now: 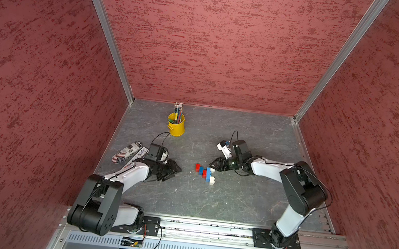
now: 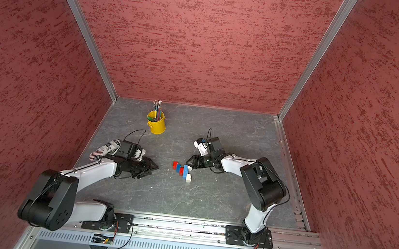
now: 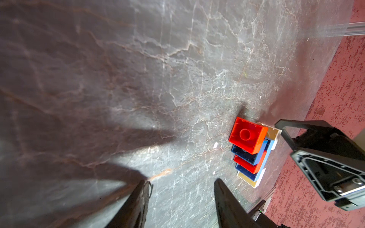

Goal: Assemble the letter y with lego
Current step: Place the lego brick at the center of the board, then adjust the lego brick at the center of the board.

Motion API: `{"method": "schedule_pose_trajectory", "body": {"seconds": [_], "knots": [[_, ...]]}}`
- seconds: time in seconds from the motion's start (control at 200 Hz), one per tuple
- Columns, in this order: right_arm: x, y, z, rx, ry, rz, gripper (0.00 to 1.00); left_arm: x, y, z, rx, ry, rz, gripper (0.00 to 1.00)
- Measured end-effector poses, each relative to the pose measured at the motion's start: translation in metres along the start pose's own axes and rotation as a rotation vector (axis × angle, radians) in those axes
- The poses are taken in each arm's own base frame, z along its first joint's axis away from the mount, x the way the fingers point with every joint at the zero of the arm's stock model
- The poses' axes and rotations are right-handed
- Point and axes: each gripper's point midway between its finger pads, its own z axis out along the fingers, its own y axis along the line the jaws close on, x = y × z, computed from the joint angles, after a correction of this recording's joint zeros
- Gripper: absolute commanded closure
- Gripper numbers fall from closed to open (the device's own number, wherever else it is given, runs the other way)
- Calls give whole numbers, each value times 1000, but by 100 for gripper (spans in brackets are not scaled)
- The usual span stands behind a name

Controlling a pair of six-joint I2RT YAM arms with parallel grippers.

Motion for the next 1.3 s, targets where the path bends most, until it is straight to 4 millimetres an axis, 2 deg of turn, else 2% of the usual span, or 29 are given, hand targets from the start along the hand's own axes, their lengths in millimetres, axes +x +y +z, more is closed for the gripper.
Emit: {"method": "schedule_pose_trajectory", "body": {"seconds": [0.14, 0.271, 0.421, 0.556, 0.661, 0.892, 1.127, 1.297], "knots": [[0, 5, -19, 37, -50, 8, 39, -1, -4, 2, 6, 18, 16, 45], [13, 12, -30, 76, -71, 22, 39, -5, -10, 5, 10, 31, 32, 45], [53, 27, -22, 97, -12, 28, 39, -10, -18, 5, 23, 40, 54, 45], [92, 32, -11, 117, 64, 46, 39, -12, -21, 6, 28, 47, 67, 45], [109, 30, -7, 143, 91, 62, 39, -11, -21, 7, 26, 55, 64, 45], [103, 25, -4, 196, 55, 64, 42, -10, -21, 7, 27, 56, 65, 45], [82, 12, 4, 289, 15, 41, 46, -10, -21, 7, 26, 55, 64, 45], [71, -2, 0, 364, -4, 25, 46, -10, -21, 7, 26, 54, 64, 45]]}}
